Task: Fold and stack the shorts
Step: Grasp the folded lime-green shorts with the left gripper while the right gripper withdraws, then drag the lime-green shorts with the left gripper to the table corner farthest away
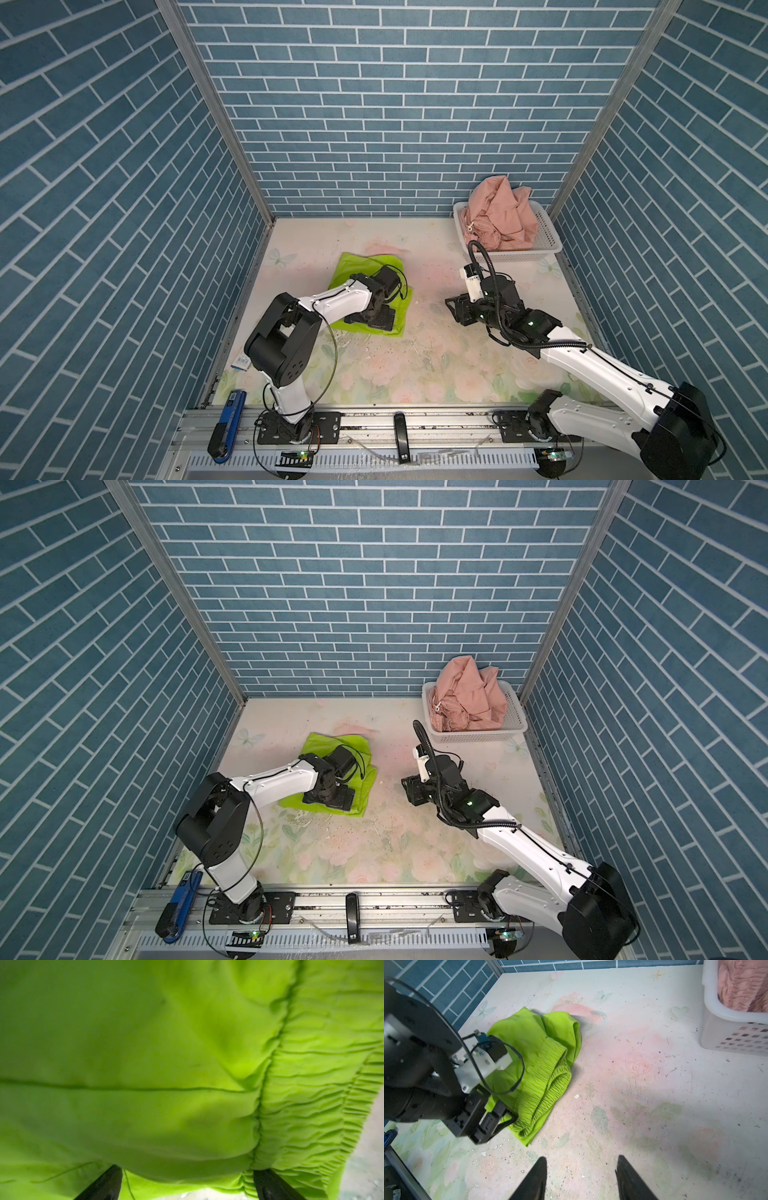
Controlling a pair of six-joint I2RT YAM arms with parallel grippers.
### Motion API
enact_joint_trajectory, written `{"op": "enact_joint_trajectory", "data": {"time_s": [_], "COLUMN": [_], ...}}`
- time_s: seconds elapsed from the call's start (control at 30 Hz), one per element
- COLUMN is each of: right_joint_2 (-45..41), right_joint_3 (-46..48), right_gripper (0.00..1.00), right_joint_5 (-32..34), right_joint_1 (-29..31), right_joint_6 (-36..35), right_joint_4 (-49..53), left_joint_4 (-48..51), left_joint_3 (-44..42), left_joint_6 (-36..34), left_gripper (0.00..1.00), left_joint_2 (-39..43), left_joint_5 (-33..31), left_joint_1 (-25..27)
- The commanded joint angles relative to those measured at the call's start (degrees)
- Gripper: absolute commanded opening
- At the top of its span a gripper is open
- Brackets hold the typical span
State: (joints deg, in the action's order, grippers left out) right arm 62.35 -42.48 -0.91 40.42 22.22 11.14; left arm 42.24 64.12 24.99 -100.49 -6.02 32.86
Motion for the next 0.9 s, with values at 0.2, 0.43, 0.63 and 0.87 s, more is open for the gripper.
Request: {"op": "enact_joint_trajectory", "data": {"time_s": [0.2,0.43,0.63,0.87], "right_joint_2": [1.3,0.6,-1.3,-1.1], "right_joint_3": [-1.1,-2.2,-2.0,-1.3], "right_gripper": [0.54,0.54,0.54,0.54], "right_joint_5": [-0.5,-0.2,0.7,0.3], "right_joint_1": [-0.4,-0.9,-1.3,-1.4], "right_joint_6": [0.2,-1.0,-1.3,-1.0], "right_joint_4": [0.8,2.3,3.0,1.3], "left_joint_4": [0.1,3.7,6.7,2.9], "left_joint_3": [10.6,24.6,30.3,29.5], "left_joint_6": [-11.2,-13.5,-15.4,-17.6], "left_gripper": [1.00,1.00,1.00,1.00], "left_joint_2": [-8.8,-18.4,-15.7,-10.5], "left_joint_5": [-3.5,-6.5,-7.0,2.2], "left_joint_1": [-14.1,-19.8,-20.7,-17.6]}}
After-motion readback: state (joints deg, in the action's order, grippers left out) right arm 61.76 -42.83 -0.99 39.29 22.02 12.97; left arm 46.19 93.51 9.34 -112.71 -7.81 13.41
